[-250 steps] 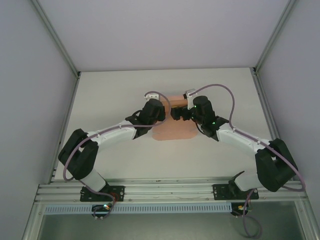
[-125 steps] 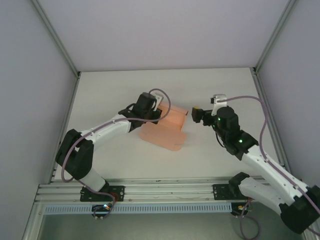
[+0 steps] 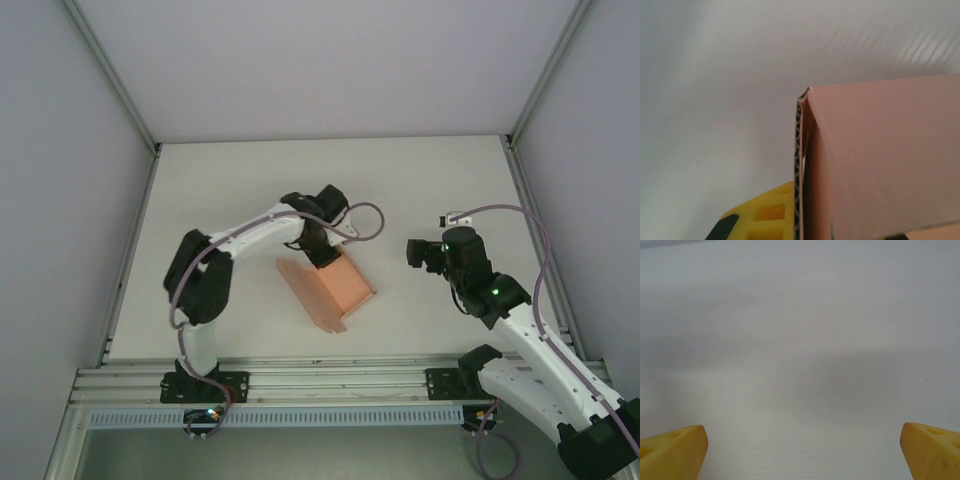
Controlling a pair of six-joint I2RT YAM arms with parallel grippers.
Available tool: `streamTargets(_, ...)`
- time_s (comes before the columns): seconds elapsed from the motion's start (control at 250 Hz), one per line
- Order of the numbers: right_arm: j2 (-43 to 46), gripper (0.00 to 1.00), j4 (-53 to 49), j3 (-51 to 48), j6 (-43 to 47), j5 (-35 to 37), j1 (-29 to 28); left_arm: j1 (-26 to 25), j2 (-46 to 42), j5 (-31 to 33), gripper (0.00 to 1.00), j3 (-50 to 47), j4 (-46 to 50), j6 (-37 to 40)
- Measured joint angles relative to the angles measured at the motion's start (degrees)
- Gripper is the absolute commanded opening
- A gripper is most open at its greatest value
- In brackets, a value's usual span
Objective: Assemble paper box
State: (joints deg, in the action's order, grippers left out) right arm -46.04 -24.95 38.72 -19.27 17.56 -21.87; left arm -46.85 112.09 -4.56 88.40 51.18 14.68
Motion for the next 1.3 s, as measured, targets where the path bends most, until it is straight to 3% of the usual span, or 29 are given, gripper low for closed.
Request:
streamTargets(0.3, -0.8, 1.0, -0.6, -0.6, 1.3, -2.4, 2.5, -3.1, 15.0, 10.5, 0.0, 13.3, 10.1, 0.4)
streamTargets(0.443, -0.3, 1.0, -0.6, -2.2, 1.3, -3.0, 3.6, -5.1, 18.0, 17.3, 0.0, 16.2, 12.3, -1.0)
streamTargets(0.659, 0.9, 1.0, -0.7, -2.7, 1.3, -3.0, 4.6, -8.7, 18.8, 29.8, 0.0, 13.7, 9.5, -3.1)
streamTargets(0.978, 1.4, 0.99, -0.8, -2.7, 1.3, -3.0, 5.1, -10.1, 19.5, 36.7, 0.0, 11.9, 6.7, -7.4)
streamTargets(1.19, 2.0, 1.0, -0.9, -2.7, 1.4, -4.6, 5.2, -9.7, 16.4, 35.3, 0.23, 7.8, 1.9, -7.2)
streamTargets(1.298, 2.7, 1.0, -0.9, -2.8, 1.6, -5.5, 5.2, -8.6, 13.7, 31.3, 0.43, 5.8, -0.9, -5.9)
